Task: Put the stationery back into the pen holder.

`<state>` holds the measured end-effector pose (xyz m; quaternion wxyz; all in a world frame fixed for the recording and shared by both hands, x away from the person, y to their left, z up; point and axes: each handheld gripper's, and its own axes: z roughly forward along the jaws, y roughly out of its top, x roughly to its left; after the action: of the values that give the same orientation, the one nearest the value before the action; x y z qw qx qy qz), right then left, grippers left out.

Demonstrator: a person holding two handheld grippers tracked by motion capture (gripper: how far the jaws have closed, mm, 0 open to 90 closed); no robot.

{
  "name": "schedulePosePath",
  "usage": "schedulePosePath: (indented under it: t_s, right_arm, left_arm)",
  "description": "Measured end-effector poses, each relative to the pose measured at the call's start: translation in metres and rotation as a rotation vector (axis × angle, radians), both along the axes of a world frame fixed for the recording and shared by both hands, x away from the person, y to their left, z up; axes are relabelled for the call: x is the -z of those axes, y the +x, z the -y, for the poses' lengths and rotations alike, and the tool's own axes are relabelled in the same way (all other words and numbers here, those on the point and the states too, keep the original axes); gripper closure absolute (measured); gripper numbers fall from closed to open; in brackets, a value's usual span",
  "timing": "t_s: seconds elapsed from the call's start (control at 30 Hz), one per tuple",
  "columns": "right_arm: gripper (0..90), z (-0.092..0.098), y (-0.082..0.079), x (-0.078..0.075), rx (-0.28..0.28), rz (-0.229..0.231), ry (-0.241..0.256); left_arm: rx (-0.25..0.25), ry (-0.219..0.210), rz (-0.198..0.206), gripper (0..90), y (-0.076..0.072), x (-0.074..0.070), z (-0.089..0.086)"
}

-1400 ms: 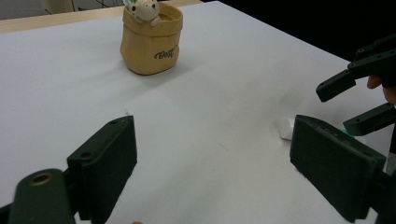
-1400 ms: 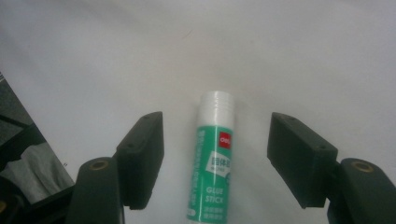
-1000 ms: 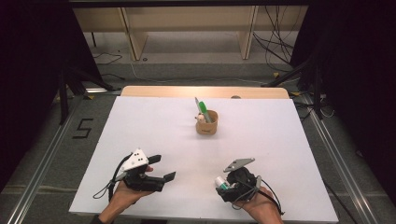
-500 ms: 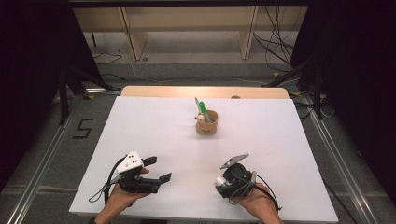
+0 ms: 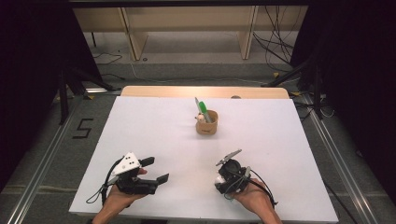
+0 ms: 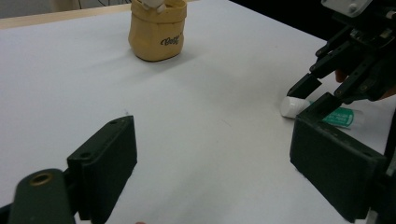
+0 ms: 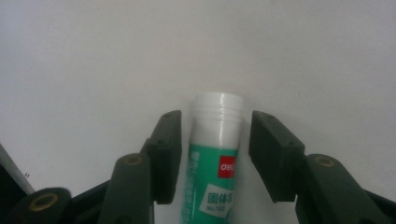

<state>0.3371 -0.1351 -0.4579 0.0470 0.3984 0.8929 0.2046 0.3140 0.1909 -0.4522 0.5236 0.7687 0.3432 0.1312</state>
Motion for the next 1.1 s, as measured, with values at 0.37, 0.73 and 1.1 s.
schedulePosePath:
  t_s: [0.37,0.73,1.1]
  right_arm:
    - [64.4,-0.009,0.001,0.005,-0.003,0.012,-0.061]
    - [65.6,-0.012,-0.001,0.004,-0.017,0.028,-0.09]
    - [65.9,0.003,-0.002,-0.011,-0.033,0.065,-0.007]
  left_arm:
    - [0.008,-0.006,0.0,14.3,0.0,-0.001,0.002]
    - [0.021,0.003,-0.005,14.4,0.0,0.002,0.005]
    - [0.022,0.009,-0.009,14.6,0.001,0.005,0.005]
